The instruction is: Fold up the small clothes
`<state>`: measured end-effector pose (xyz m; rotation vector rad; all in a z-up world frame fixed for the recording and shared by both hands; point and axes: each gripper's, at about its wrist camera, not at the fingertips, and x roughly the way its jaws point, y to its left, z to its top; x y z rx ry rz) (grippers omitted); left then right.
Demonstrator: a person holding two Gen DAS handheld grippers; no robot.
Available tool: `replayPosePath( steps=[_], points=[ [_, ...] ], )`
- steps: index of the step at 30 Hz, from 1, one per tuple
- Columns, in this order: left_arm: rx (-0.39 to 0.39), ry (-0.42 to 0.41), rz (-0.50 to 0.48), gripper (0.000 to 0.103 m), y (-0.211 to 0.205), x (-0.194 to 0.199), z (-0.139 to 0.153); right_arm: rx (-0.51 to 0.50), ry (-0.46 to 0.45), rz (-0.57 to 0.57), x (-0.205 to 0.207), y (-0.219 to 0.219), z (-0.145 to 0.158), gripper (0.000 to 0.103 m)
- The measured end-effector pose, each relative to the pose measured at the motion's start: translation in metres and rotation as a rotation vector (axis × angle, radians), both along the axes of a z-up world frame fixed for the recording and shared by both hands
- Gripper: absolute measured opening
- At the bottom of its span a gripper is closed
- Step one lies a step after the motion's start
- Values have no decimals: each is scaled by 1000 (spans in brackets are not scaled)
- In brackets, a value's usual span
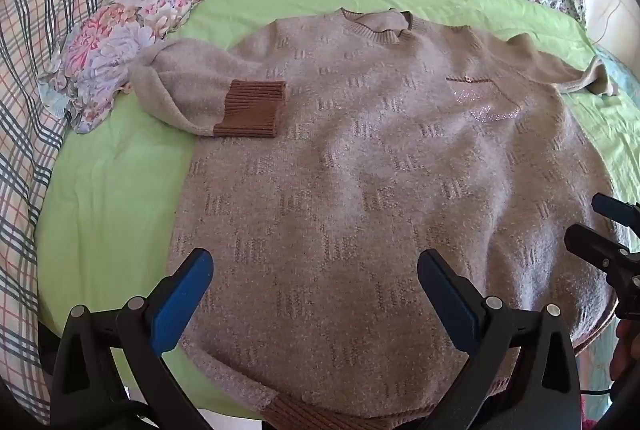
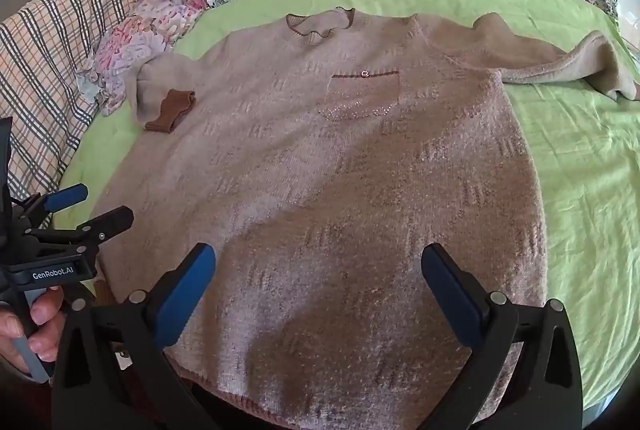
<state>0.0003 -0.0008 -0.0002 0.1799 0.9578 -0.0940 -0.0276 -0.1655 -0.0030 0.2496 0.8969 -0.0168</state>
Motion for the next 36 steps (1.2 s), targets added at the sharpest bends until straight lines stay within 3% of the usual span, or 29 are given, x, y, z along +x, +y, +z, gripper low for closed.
replayPosePath(
  steps=[27,36],
  points=[
    [4,-3,-12,102,-5,-1,2,-4,-29,-7,-2,-6,1,103],
    [9,-39,-20,102,-7,-2,3,14,13,-4,-1,-6,1,103]
  ],
)
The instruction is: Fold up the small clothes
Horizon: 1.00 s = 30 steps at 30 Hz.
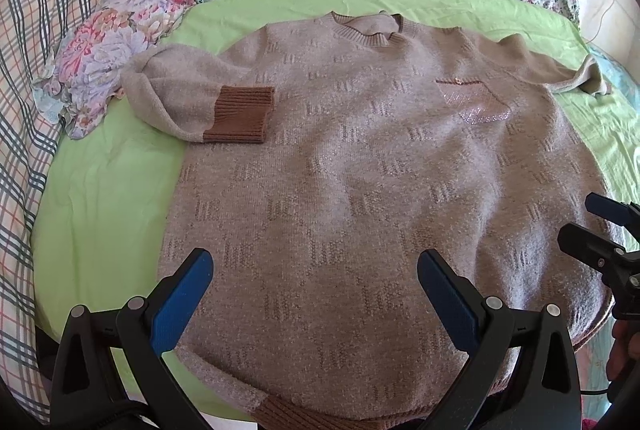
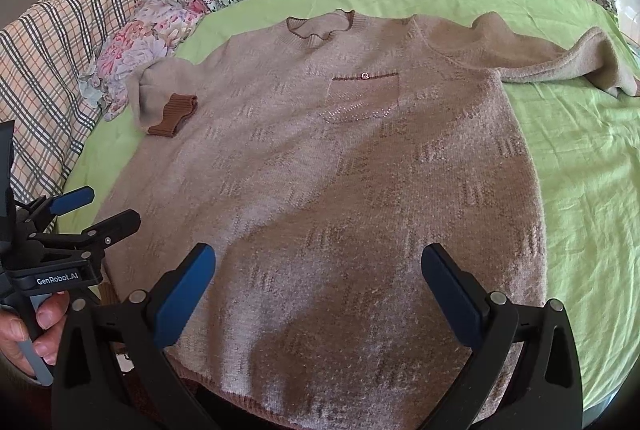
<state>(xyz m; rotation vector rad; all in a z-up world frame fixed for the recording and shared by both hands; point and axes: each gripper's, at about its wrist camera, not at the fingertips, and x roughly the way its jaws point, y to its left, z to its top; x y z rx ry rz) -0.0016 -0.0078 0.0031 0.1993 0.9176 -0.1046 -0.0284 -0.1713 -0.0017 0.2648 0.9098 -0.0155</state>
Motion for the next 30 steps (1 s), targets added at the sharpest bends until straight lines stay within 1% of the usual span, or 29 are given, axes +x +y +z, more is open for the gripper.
replayPosePath(
  steps=[2,3,5,7,8,11,13,16,21,24,26,30],
  points=[
    [6,-2,-2,102,0,0,0,5,1,0,0,1,0,103],
    [8,16,-2,102,0,1,0,9,3,0,0,1,0,103],
    [3,17,-4,102,0,1,0,7,0,-1,1,1,1,103],
    [-3,16,-5,102,0,2,0,-11,-27,0,1,1,1,103],
    [-2,14,-5,102,0,2,0,3,-13,0,1,1,1,103],
    [-6,15,-6,102,0,2,1,7,-13,1,1,2,1,103],
    [-4,6,-8,102,-1,2,1,33,6,2,1,1,1,103],
    [-4,-17,-11,102,-3,2,2,22,2,2,1,1,1,103],
    [-10,-7,-17,102,-5,4,2,52,12,1,1,0,4,103],
    [-14,1,-21,102,-5,6,1,54,10,-3,2,0,5,103],
    [-18,3,-23,102,-6,8,1,19,8,-6,3,0,4,103],
    [-13,13,-27,102,-8,11,-1,24,2,-6,3,-2,4,103]
  ],
)
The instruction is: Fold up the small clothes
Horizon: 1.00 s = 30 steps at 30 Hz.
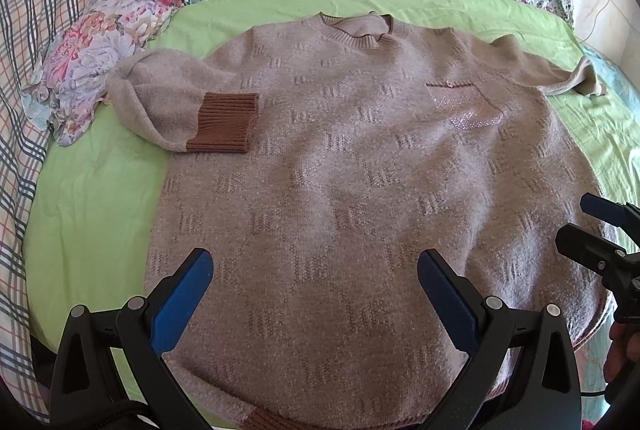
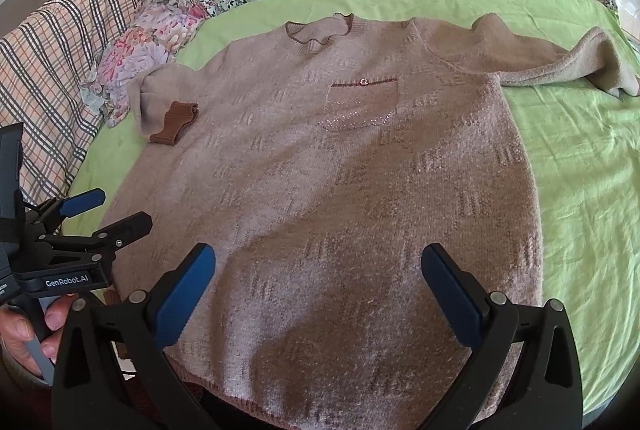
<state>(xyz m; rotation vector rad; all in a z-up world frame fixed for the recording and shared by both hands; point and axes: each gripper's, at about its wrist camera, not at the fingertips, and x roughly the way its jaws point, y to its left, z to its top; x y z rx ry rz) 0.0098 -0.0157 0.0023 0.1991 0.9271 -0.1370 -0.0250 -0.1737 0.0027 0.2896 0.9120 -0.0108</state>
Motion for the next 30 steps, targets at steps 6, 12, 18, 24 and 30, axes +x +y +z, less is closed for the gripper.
replayPosePath(
  steps=[6,12,18,24,30],
  points=[
    [-32,2,-7,102,0,6,0,18,-23,-16,1,-13,-1,103],
    [-82,4,-7,102,1,22,5,55,-32,-82,-2,-48,5,103],
    [-84,7,3,102,-4,47,9,101,-101,-257,-14,-129,10,103],
    [-94,13,-15,102,-18,66,14,120,-146,-460,-30,-228,18,103],
    [-87,27,-40,102,-35,82,15,165,-184,-634,-21,-336,27,97]
  ],
)
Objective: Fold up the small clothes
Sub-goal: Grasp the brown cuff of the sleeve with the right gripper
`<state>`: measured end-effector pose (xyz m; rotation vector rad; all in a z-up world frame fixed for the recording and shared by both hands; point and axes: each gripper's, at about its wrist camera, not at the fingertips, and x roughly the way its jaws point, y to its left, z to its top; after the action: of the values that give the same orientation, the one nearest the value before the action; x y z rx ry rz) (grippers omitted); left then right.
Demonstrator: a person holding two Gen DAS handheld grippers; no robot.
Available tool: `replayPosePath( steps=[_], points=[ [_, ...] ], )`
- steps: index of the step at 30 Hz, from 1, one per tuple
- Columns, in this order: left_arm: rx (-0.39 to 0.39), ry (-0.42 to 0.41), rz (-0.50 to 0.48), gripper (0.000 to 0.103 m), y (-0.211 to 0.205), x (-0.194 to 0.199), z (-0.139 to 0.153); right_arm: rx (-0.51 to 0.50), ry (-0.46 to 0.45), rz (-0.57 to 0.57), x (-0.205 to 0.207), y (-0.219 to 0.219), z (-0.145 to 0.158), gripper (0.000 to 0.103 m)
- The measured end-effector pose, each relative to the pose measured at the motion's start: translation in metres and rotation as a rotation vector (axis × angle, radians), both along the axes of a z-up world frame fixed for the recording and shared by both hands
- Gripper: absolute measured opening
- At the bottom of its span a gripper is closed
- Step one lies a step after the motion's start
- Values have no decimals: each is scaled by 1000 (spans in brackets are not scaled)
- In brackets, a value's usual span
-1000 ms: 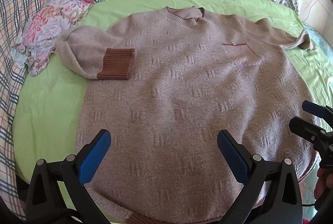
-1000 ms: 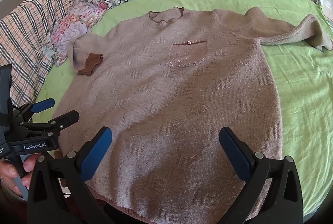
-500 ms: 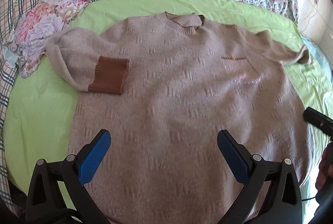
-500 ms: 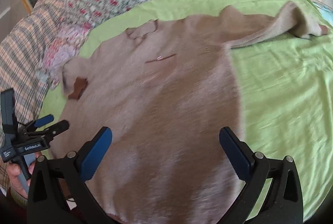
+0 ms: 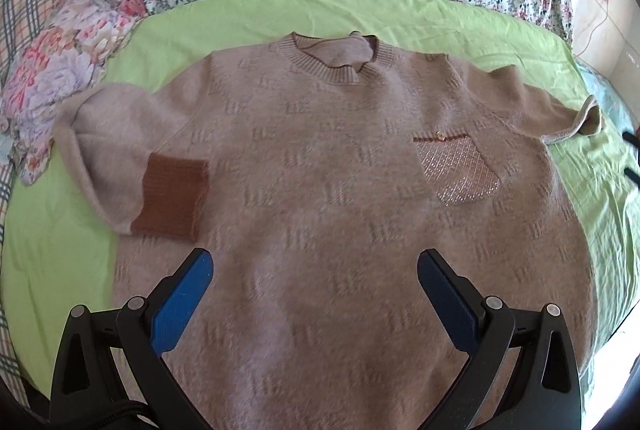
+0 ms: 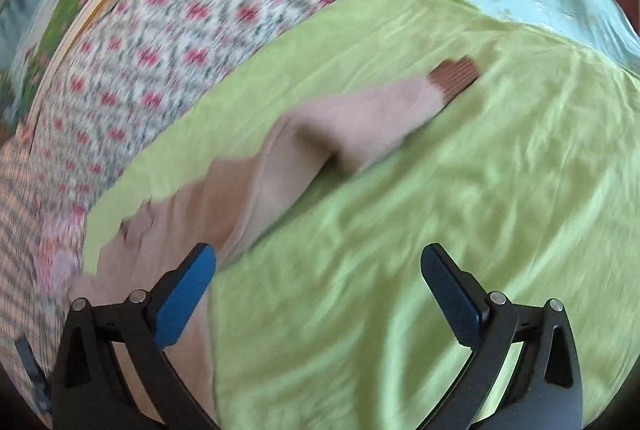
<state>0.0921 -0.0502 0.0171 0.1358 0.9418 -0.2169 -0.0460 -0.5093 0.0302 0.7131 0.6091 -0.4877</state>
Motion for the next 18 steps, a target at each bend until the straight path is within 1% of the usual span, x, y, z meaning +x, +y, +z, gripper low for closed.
replayPosePath(
  steps=[1,2,4,6,8,9,10,12,14,15,18],
  points=[
    [2,3,-2,102,-2,3,0,13,-2,-26,6,-16,-1,92],
    [2,6,-5,102,-4,5,0,25,-5,-58,11,-35,-2,90],
    [5,15,-8,102,-9,12,-1,61,11,-110,28,-68,-7,79],
    [6,22,-10,102,-13,19,-1,124,27,-154,43,-101,-15,73],
    [9,28,-9,102,-15,25,-3,170,73,-179,60,-122,-26,72],
    [6,33,-9,102,-16,27,-4,190,104,-195,65,-132,-34,63],
    [4,36,-9,102,-17,29,-5,199,126,-211,65,-136,-39,40],
    [2,43,-10,102,-17,34,-7,225,138,-234,67,-141,-48,12],
    [-5,49,-10,102,-16,37,-11,191,90,-224,66,-133,-41,12],
    [-11,55,-8,102,-15,39,-13,153,57,-199,67,-123,-32,12],
    [-33,81,2,102,-8,45,-21,107,-21,-96,80,-90,-8,12]
  ],
)
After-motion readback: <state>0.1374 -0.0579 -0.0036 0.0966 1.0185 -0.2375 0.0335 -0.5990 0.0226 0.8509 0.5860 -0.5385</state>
